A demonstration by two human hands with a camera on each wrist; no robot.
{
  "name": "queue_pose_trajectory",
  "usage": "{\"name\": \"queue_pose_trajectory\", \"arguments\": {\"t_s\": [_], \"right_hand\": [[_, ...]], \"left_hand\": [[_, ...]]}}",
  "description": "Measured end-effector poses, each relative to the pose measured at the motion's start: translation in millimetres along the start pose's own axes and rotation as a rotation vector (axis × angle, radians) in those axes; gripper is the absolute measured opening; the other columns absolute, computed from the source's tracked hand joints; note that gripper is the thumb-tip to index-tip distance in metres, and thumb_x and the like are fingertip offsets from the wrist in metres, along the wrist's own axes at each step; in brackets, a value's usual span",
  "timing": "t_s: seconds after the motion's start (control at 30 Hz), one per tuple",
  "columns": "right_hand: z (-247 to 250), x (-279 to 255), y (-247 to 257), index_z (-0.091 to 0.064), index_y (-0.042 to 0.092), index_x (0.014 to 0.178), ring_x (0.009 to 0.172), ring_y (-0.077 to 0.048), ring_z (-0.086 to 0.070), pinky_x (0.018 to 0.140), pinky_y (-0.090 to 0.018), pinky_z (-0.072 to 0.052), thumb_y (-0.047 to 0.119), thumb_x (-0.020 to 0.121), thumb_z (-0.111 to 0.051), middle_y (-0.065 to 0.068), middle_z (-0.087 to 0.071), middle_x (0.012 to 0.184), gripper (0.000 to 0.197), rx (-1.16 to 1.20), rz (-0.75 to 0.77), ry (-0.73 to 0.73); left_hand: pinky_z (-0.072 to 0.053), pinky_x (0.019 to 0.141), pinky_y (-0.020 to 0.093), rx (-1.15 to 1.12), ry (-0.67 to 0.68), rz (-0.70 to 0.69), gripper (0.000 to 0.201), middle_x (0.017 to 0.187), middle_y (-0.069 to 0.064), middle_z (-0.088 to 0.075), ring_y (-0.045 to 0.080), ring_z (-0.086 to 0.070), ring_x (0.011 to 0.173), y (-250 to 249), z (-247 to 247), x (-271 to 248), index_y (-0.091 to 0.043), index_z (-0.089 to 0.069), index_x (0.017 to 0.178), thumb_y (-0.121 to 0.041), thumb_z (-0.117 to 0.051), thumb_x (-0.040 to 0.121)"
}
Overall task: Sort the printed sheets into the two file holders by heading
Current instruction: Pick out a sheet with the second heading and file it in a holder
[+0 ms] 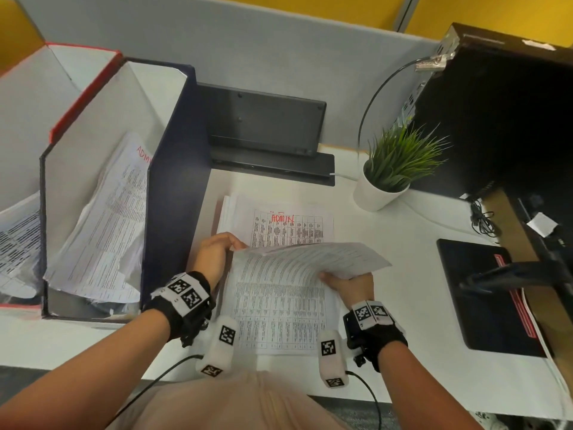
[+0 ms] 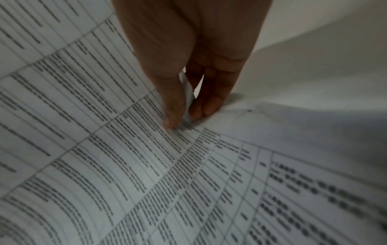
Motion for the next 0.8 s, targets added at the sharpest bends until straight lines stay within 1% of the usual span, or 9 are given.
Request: {"name": "queue_pose_trajectory", "arguments": {"t_s": [0.07,0.13,0.23,0.3,0.37,0.47,0.6,0.73,0.8], "right_hand": [[-2.0,-2.0,1.2,-0.062,0.005,0.079,0.067,-0.004,-0.059,0.07,-0.021,-0.05,-0.005,0.073,-0.072,0.001,-0.062,0.076,0.016,-0.023,0.017,0.033],[-0.4,-0.5,-1.6,-0.057,0.008,0.056,0.044,0.004,-0.051,0.051,-0.012,-0.044,-0.018,0.079,-0.054,0.004,-0.056,0.052,0.035,0.083,0.023,0.033],[0.4,3.1,-13.7,-0.053,0.007,0.036,0.033,-0.001,-0.043,0.037,-0.009,-0.034,-0.027,0.071,-0.042,0.008,-0.048,0.036,0.05,0.283,-0.09,0.038],[-0.9,5.2,-17.1,-0.054,0.015,0.03,0.033,-0.002,-0.042,0.037,-0.009,-0.033,-0.025,0.068,-0.046,0.009,-0.049,0.036,0.056,0.28,-0.099,0.03],[-3.0,4.9,-19.1,-0.054,0.015,0.027,0.033,-0.004,-0.043,0.036,-0.01,-0.034,-0.014,0.058,-0.056,0.01,-0.049,0.035,0.043,0.3,-0.136,0.019],[-5.5,4.8,-24.1,-0.053,0.015,0.027,0.032,-0.004,-0.045,0.035,-0.01,-0.035,-0.003,0.046,-0.055,0.01,-0.049,0.035,0.026,0.371,-0.2,0.027],[-2.8,6.0,-23.8,-0.056,0.015,0.036,0.041,-0.008,-0.047,0.038,-0.013,-0.038,-0.006,0.065,-0.058,0.006,-0.051,0.042,0.036,0.325,-0.198,0.022],[1.4,8.3,-22.3,-0.051,0.005,0.035,0.038,-0.014,-0.051,0.037,-0.013,-0.042,-0.017,0.072,-0.043,-0.003,-0.052,0.044,0.043,0.362,-0.227,-0.014],[1.7,7.8,-17.5,-0.051,0.009,0.032,0.047,-0.021,-0.05,0.048,-0.018,-0.045,-0.019,0.071,-0.042,-0.01,-0.054,0.052,0.049,0.319,-0.166,0.005]], "left_hand": [[-0.045,0.07,0.035,0.116,-0.096,0.068,0.025,0.072,0.007,-0.062,0.024,-0.056,0.072,1.6,8.9,9.6,-0.006,-0.062,0.068,-0.013,-0.046,0.084],[-0.045,0.064,0.029,0.337,-0.139,0.07,0.025,0.069,0.004,-0.061,0.022,-0.056,0.067,-1.2,15.8,19.7,-0.005,-0.066,0.072,-0.021,-0.052,0.086],[-0.045,0.06,0.024,0.604,-0.055,0.096,0.036,0.068,0.009,-0.063,0.02,-0.058,0.062,0.6,14.6,30.7,0.003,-0.068,0.078,-0.033,-0.068,0.082],[-0.046,0.053,0.022,0.657,-0.018,0.135,0.041,0.068,0.009,-0.065,0.019,-0.059,0.059,4.1,12.5,32.7,0.005,-0.069,0.076,-0.035,-0.078,0.072],[-0.043,0.045,0.018,0.702,-0.008,0.157,0.039,0.065,0.003,-0.064,0.012,-0.059,0.057,4.3,10.1,31.3,0.0,-0.07,0.074,-0.035,-0.083,0.064],[-0.046,0.053,0.02,0.764,-0.008,0.146,0.035,0.075,0.004,-0.067,0.014,-0.061,0.065,2.7,6.0,30.9,-0.003,-0.071,0.078,-0.031,-0.085,0.062],[-0.052,0.072,0.028,0.806,0.026,0.069,0.025,0.085,0.007,-0.069,0.021,-0.065,0.08,-1.1,1.5,32.6,-0.001,-0.072,0.084,-0.023,-0.078,0.074],[-0.053,0.082,0.04,0.862,0.061,-0.101,0.023,0.07,0.011,-0.064,0.028,-0.063,0.076,-7.5,-4.1,27.3,-0.001,-0.068,0.069,-0.014,-0.062,0.087],[-0.052,0.084,0.033,0.833,0.001,-0.332,0.017,0.089,0.014,-0.068,0.029,-0.064,0.087,-19.2,-6.3,19.7,0.0,-0.072,0.091,-0.006,-0.057,0.088]]}}
Point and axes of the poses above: each hand's wrist, its own x-axis towards the middle knuckle, its own z-axis out of the back of the hand, y = z × x, the point moved 7 cm from there along x, towards the middle knuckle
